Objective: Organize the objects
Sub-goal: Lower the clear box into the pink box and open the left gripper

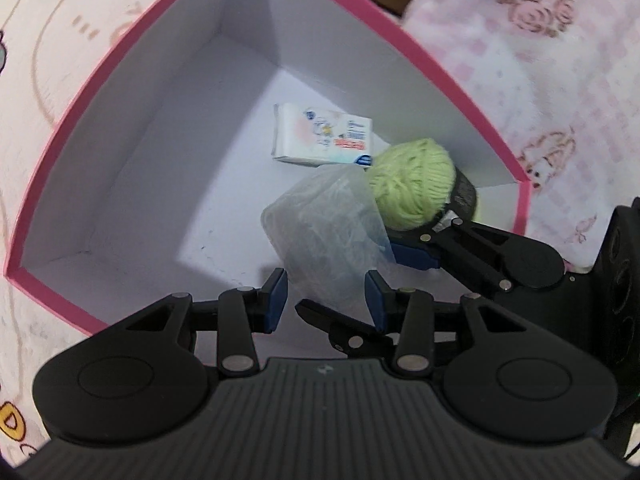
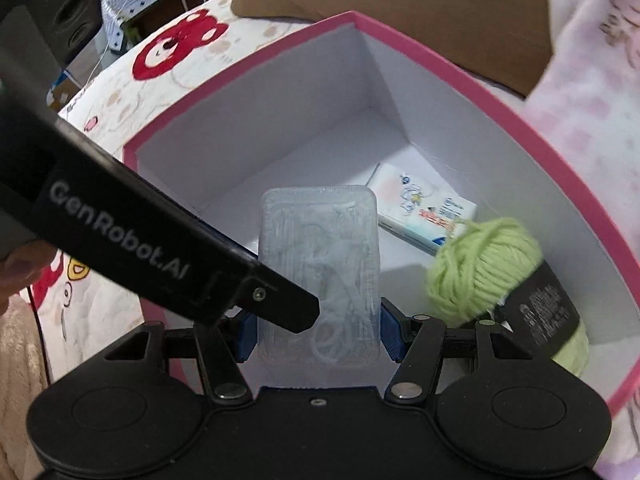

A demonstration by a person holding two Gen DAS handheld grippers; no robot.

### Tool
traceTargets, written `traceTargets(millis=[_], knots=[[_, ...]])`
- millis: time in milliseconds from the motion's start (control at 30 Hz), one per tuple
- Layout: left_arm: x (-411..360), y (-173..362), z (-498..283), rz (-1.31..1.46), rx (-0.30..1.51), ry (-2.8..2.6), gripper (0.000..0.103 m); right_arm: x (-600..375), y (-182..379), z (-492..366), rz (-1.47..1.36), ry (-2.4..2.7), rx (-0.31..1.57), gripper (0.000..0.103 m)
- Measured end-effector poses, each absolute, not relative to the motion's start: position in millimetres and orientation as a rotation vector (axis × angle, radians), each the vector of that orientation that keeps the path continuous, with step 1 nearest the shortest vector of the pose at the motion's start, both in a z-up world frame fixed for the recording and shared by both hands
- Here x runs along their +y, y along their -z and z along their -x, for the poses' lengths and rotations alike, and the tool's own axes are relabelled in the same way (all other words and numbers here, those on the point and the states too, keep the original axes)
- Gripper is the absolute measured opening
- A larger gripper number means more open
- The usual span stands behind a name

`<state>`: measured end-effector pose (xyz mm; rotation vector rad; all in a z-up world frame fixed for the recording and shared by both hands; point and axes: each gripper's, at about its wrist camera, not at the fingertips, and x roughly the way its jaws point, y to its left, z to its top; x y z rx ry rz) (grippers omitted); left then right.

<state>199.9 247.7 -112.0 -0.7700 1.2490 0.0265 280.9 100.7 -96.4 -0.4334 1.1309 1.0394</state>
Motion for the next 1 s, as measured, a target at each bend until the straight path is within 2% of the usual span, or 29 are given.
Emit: traceTargets(millis=[333, 500, 767, 833, 867, 900, 1000], knots=[[255, 132, -210, 0.844, 1.276, -0.106, 0.038, 124, 114, -288, 0.56, -0.996, 1.182, 0.064], [258, 134, -208, 0.831, 1.263, -0.143, 0.038, 123, 105, -271, 0.703, -0.904, 1.045, 0.069], [266, 129, -208, 0.825, 1.238, -0.183, 0.039, 87, 66, -250, 0.475, -0.739, 0.977, 0.07], [266, 128, -207, 0.832, 1.243, -0.172, 0.039, 77, 65, -246, 0.4, -0.746, 1.013, 0.068], [266, 128, -206, 0.835, 1.244, -0.168, 0.039, 75, 67, -247, 0.373, -0.754, 1.042, 0.06], [267, 128, -205, 0.833, 1.245, -0.171, 0.039, 73, 71, -249, 0.344, -0.765, 1.08, 0.046], [268, 127, -202, 0.822, 1.236, -0.204, 0.039, 70, 88, -250, 0.29, -0.732, 1.168, 0.043]])
